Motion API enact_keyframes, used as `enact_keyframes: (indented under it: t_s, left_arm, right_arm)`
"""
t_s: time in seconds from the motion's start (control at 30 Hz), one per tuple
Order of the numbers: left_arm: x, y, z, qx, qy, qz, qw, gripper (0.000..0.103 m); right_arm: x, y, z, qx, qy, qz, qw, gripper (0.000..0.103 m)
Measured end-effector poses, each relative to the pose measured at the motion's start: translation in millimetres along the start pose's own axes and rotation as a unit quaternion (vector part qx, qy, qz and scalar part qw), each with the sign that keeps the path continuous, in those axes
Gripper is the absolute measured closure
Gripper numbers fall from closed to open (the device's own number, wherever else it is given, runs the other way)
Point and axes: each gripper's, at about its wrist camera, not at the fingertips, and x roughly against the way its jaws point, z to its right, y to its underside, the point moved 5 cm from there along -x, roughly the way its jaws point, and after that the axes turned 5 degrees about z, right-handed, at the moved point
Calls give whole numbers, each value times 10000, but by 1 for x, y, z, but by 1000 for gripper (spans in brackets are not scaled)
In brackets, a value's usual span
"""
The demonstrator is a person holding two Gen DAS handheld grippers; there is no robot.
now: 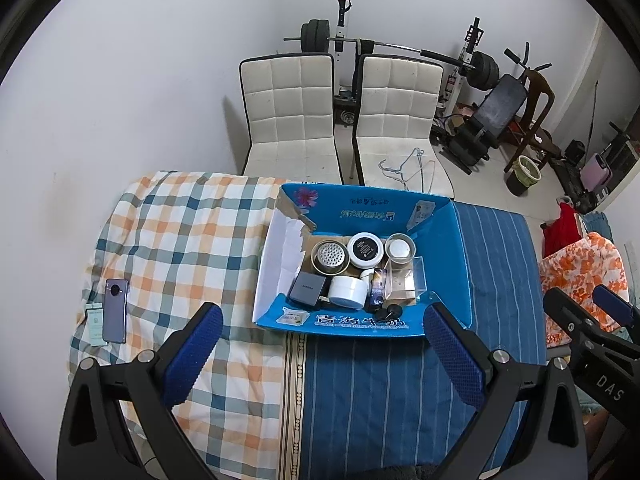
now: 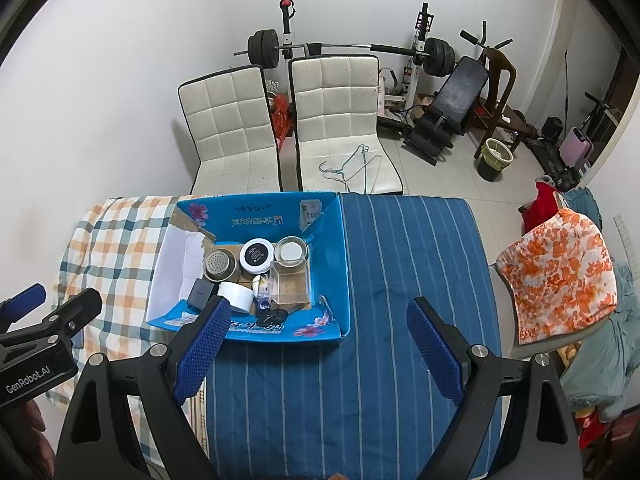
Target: Organize rigid objects
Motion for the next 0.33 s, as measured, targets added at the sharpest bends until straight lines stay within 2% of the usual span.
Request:
enact_keyframes:
  t_s: [0.33]
  left_arm:
    - [-3,7,-5,80,-3,-33,10000,0]
  right_arm:
    - [0,2,0,-1,-21,-27,10000,11]
